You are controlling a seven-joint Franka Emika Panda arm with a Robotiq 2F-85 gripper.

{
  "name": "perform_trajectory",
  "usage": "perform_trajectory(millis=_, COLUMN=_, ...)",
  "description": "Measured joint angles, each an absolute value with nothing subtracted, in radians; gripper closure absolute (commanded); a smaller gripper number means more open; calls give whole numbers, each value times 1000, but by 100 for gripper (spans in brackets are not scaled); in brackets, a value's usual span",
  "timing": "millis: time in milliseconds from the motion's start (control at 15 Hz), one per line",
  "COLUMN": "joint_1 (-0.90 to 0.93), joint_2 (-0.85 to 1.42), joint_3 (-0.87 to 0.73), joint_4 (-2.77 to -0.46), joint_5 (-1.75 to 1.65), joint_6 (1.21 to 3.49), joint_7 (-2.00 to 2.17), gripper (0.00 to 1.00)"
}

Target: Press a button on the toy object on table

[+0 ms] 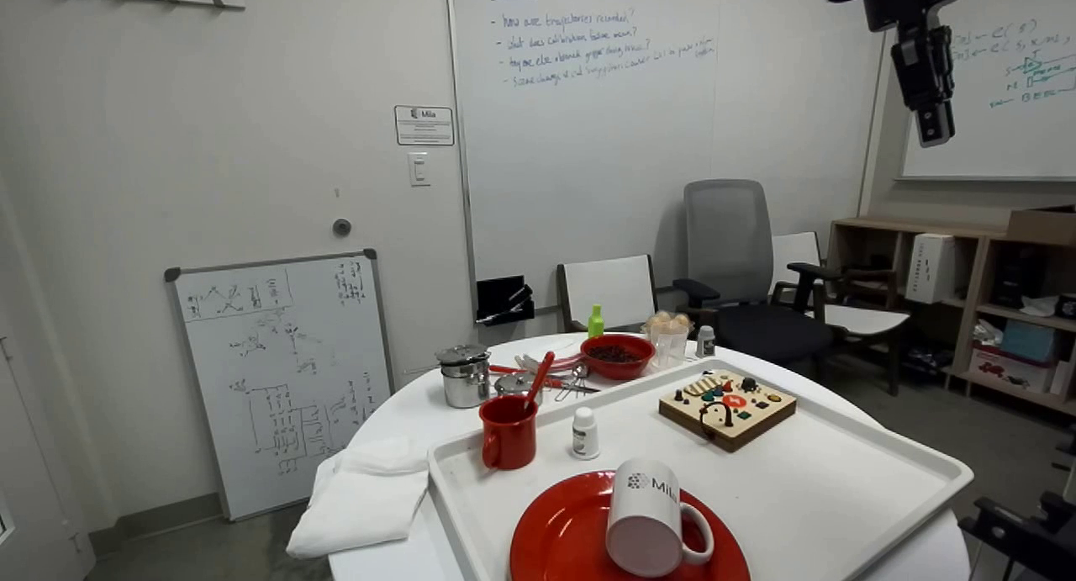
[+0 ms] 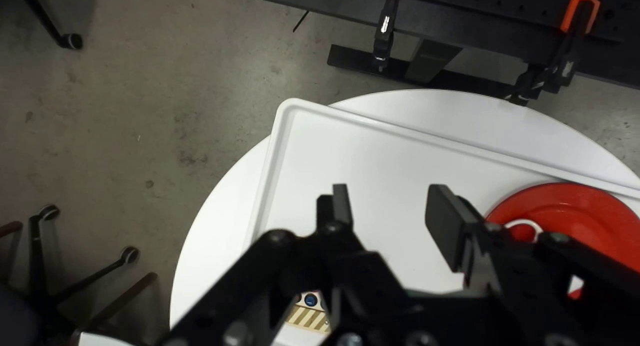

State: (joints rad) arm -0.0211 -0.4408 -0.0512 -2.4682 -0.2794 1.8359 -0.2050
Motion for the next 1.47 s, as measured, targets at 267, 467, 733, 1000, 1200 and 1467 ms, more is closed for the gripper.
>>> perform_trajectory(millis=267, joint_1=-21, joint_2=-443, joint_3=-49, joint_4=-2468, joint_5=-279, joint_6=1836, joint_7=-205, gripper=56)
perform_trajectory(millis=467, joint_1=-20, joint_2=-443, joint_3=-48, joint_4=-2470, joint_5=-279, joint_6=1835, joint_7=-205, gripper=88)
perform_trajectory(millis=733, joint_1=-18, joint_2=-433, joint_3=-36, joint_4=-2489, joint_5=-280, joint_6=1887, joint_7=-178, gripper=98)
perform_trajectory(millis=1000, joint_1=-36, joint_2=-376, joint_3=-37, joint_4=-2493, joint_5=-281, joint_6=2052, joint_7=-104, gripper=92)
perform_trajectory(millis=1200, joint_1=-67, joint_2=-296, joint_3=-43, joint_4=-2490, joint_5=-281, joint_6=2177, joint_7=-52, gripper=91)
perform_trajectory(millis=1467, joint_1=-102, joint_2=-163, joint_3=-47, joint_4=-2479, joint_5=-285, joint_6=2303, joint_7=9, gripper=93)
